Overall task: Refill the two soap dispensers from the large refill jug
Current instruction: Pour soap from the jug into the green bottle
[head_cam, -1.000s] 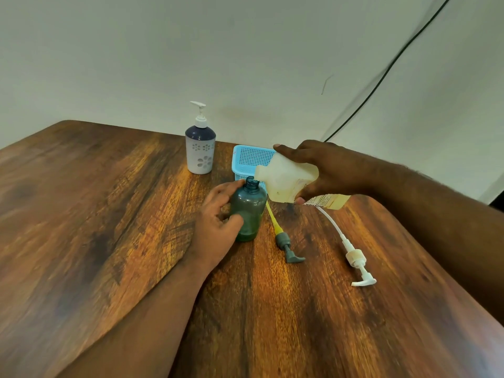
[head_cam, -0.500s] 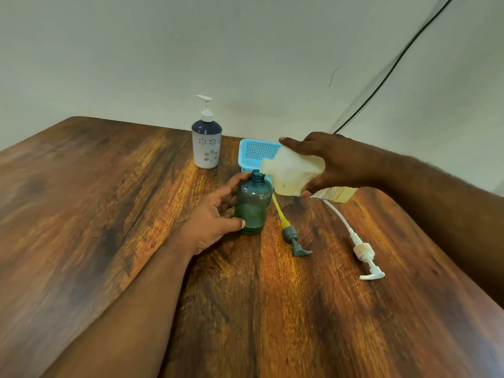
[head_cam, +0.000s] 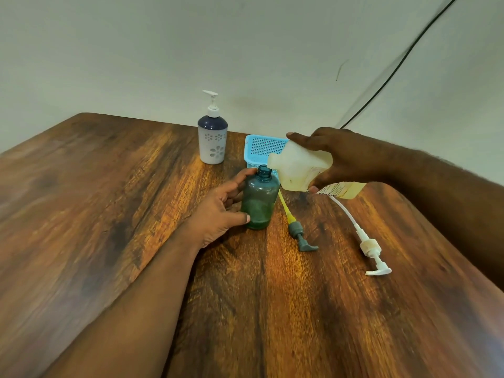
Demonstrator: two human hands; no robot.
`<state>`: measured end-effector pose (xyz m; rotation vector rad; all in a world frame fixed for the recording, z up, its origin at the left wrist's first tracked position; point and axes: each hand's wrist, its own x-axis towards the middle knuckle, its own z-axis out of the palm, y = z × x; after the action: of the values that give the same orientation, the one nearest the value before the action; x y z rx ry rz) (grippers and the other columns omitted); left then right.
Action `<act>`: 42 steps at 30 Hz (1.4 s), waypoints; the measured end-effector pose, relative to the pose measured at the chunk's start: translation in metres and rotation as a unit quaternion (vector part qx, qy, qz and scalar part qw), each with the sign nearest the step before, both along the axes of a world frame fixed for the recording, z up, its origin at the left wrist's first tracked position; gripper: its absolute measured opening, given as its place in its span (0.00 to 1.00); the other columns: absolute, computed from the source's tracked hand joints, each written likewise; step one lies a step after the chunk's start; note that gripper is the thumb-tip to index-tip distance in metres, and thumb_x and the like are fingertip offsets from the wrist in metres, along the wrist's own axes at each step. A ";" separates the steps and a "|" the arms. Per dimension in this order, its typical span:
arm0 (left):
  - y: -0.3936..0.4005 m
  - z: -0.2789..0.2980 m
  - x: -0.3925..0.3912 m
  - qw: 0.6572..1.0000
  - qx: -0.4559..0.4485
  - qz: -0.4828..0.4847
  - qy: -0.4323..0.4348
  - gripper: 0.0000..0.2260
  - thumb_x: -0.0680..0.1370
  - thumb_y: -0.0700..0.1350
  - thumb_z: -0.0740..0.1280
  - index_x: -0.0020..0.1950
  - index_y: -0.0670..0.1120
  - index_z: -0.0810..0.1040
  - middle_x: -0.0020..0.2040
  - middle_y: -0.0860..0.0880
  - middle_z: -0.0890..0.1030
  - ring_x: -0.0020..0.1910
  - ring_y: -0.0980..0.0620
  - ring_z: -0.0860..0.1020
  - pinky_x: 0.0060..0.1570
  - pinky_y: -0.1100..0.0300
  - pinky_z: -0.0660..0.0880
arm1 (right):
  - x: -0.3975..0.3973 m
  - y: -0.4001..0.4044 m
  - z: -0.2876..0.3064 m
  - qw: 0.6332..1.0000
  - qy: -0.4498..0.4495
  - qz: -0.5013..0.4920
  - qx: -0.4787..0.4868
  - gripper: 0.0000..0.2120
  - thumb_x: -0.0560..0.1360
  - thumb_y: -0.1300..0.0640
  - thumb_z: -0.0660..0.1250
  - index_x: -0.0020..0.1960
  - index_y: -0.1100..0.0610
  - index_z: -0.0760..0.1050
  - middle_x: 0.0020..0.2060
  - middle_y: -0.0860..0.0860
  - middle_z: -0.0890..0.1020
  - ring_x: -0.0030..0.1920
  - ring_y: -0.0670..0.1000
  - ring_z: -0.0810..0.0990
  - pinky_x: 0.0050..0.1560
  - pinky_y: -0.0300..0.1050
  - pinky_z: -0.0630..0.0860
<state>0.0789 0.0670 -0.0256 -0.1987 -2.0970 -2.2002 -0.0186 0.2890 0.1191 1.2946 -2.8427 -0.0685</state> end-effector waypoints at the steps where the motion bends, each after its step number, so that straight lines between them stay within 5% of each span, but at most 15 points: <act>1: 0.000 -0.001 0.000 1.000 0.001 0.001 -0.001 0.40 0.70 0.19 0.66 0.71 0.57 0.69 0.66 0.58 0.77 0.65 0.59 0.77 0.58 0.64 0.77 | 0.000 0.000 0.000 1.000 -0.001 0.001 -0.001 0.48 0.70 0.44 0.73 0.78 0.46 0.46 0.64 0.53 0.70 0.60 0.51 0.69 0.55 0.41 0.71; 42: 0.001 -0.001 -0.001 1.000 0.016 -0.005 0.005 0.40 0.70 0.20 0.67 0.69 0.60 0.71 0.70 0.53 0.75 0.65 0.59 0.77 0.56 0.64 0.77 | -0.001 -0.002 0.005 0.999 0.025 0.010 0.025 0.48 0.70 0.45 0.74 0.78 0.46 0.45 0.64 0.52 0.70 0.61 0.50 0.69 0.54 0.38 0.69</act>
<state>0.0775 0.0682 -0.0262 -0.2171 -2.0601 -2.2314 -0.0193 0.2868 0.1243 1.3109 -2.8027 -0.1690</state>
